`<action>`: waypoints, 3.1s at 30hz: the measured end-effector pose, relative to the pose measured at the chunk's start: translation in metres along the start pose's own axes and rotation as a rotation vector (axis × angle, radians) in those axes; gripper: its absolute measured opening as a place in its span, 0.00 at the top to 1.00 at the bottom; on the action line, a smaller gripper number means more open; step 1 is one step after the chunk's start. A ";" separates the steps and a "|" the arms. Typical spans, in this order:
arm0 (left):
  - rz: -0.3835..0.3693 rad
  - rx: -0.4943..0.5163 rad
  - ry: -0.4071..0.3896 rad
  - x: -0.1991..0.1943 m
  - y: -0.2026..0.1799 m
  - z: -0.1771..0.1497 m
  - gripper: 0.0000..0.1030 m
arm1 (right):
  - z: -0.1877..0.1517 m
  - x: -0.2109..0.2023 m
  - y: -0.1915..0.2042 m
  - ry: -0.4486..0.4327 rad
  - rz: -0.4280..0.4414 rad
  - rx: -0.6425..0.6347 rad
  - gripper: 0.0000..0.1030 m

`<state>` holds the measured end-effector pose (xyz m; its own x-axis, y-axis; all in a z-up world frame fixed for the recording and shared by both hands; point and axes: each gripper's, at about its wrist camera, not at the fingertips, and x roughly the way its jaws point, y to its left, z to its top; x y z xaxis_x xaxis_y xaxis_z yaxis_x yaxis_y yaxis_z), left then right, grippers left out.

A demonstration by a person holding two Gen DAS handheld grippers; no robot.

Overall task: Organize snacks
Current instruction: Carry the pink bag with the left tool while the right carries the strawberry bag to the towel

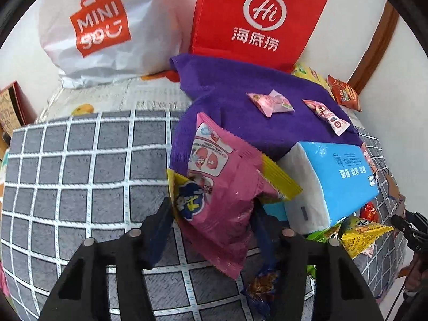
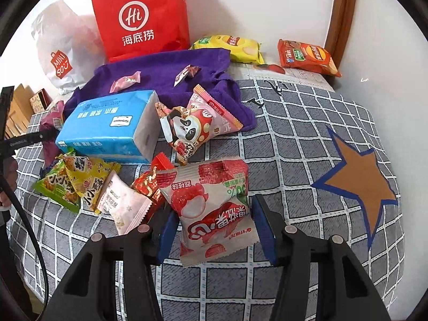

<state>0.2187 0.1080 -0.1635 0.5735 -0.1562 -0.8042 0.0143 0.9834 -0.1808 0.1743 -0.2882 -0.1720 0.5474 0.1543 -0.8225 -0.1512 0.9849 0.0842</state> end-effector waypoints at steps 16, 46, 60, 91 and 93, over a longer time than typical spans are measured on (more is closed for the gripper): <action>-0.007 0.013 -0.047 -0.055 -0.009 -0.030 0.51 | -0.007 -0.021 0.038 -0.033 0.067 -0.034 0.49; -0.155 0.118 -0.103 -0.111 -0.086 -0.034 0.51 | 0.013 -0.055 0.065 -0.124 0.096 -0.025 0.49; -0.176 0.111 -0.119 -0.106 -0.102 0.015 0.51 | 0.056 -0.047 0.061 -0.126 0.082 0.014 0.49; -0.088 -0.011 -0.161 -0.035 -0.048 0.150 0.51 | 0.208 0.026 0.076 -0.186 0.149 -0.007 0.49; -0.069 -0.025 -0.157 -0.028 -0.040 0.154 0.51 | 0.215 0.033 0.079 -0.180 0.162 -0.007 0.49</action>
<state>0.3275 0.0874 -0.0465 0.6930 -0.2053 -0.6911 0.0387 0.9678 -0.2486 0.3577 -0.1880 -0.0718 0.6536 0.3220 -0.6849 -0.2540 0.9458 0.2023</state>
